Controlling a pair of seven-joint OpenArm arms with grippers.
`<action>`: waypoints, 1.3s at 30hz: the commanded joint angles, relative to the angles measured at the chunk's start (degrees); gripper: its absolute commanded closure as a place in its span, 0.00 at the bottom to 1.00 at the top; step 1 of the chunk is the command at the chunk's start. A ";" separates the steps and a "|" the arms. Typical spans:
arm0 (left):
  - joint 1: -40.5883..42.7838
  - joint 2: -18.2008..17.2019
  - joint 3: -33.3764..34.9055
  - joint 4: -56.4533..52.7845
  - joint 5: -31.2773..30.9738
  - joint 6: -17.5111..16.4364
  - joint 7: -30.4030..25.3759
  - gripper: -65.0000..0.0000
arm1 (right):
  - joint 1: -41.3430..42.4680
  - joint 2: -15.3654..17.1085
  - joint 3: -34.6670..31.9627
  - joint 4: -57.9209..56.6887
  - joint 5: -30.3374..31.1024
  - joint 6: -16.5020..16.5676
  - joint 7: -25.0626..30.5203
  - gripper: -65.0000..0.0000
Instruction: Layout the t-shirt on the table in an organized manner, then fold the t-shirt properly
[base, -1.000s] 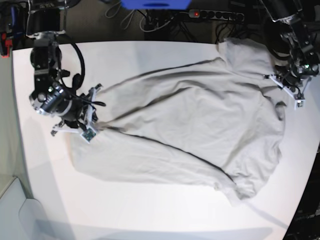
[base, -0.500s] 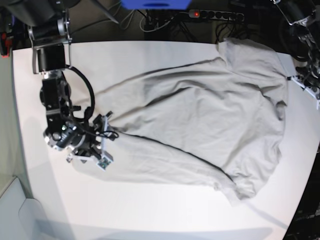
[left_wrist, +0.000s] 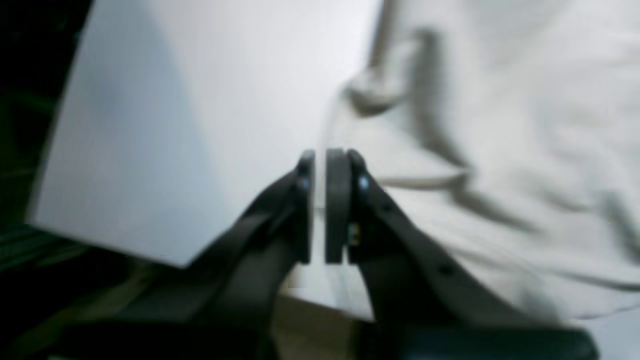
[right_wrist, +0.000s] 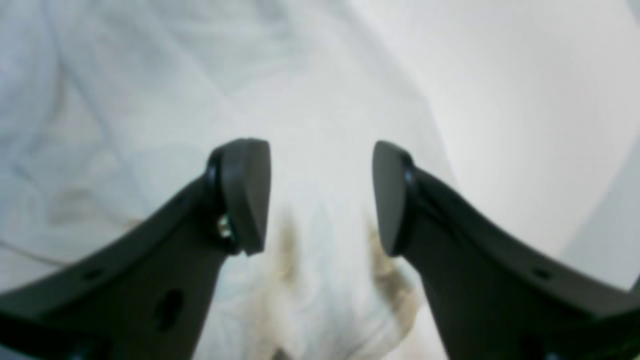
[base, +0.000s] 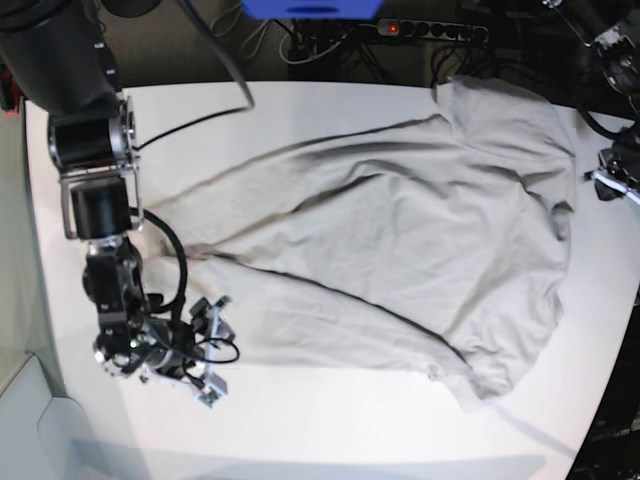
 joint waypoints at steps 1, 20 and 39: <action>-0.17 0.58 -0.13 1.67 -0.58 0.01 0.29 0.94 | 3.35 0.73 0.28 -1.71 0.43 -0.25 2.11 0.44; 3.26 4.80 -0.05 -0.09 -0.67 0.10 0.12 0.94 | 13.46 6.01 0.54 -29.93 0.60 -12.69 26.29 0.35; 2.99 4.80 -0.05 -0.09 -0.67 0.10 0.12 0.94 | 6.42 5.83 0.63 -29.93 0.87 -13.66 24.36 0.43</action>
